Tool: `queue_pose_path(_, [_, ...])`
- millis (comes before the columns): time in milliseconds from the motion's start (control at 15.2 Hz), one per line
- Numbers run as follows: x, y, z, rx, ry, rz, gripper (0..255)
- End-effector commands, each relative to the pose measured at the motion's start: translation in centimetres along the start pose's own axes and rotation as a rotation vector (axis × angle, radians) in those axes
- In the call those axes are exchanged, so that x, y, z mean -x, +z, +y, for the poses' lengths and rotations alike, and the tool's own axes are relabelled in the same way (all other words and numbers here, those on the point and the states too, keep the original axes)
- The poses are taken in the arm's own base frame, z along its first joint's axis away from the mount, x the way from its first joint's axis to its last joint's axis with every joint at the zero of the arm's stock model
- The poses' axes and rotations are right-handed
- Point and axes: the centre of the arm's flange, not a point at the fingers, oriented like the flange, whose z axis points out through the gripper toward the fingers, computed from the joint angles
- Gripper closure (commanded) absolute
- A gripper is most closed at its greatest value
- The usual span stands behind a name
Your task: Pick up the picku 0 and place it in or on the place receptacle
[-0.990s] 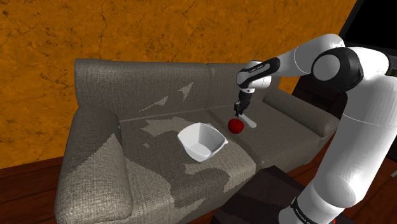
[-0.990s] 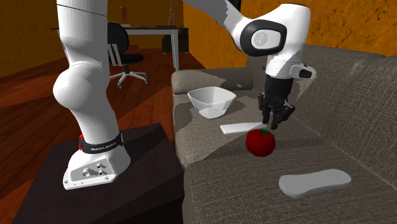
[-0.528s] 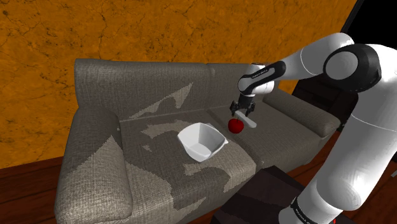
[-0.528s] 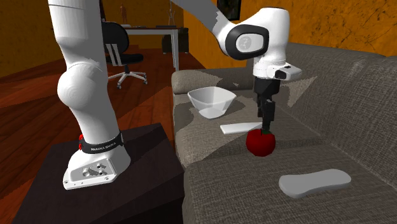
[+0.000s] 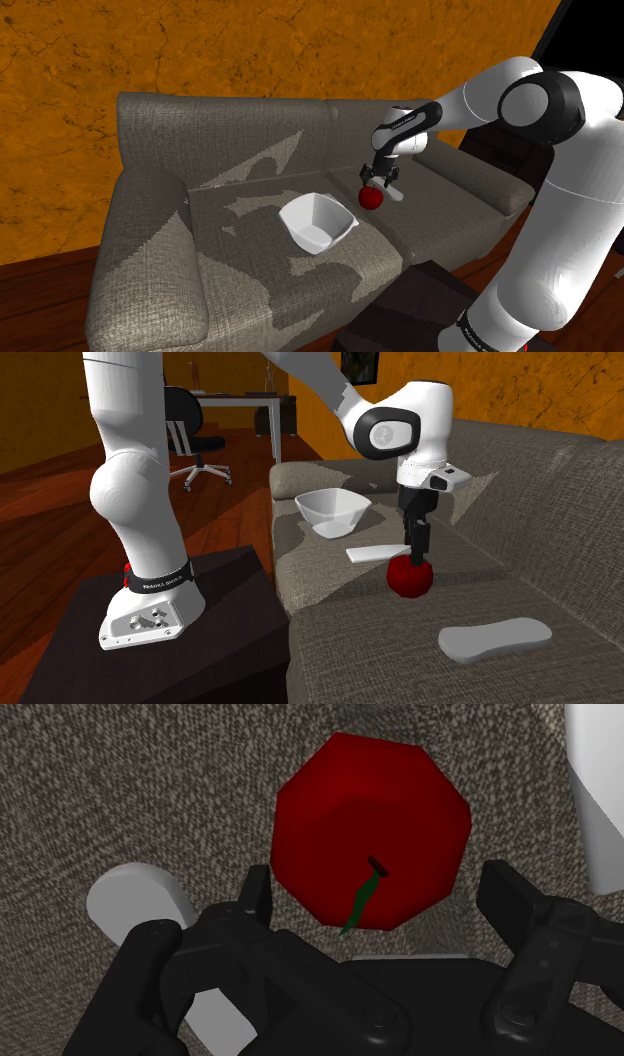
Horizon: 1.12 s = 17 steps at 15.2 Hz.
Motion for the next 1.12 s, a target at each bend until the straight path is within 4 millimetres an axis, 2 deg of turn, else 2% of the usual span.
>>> queue_pose_path(0, [0.0, 0.0, 0.0, 0.000, 0.000, 0.000, 0])
queue_pose_path(132, [0.0, 0.0, 0.0, 0.000, 0.000, 0.000, 0])
queue_pose_path(198, [0.0, 0.0, 0.0, 0.000, 0.000, 0.000, 255])
queue_pose_path(792, [0.0, 0.0, 0.0, 0.000, 0.000, 0.000, 255])
queue_pose_path(1056, [-0.1, -2.1, 0.0, 0.000, 0.000, 0.000, 255])
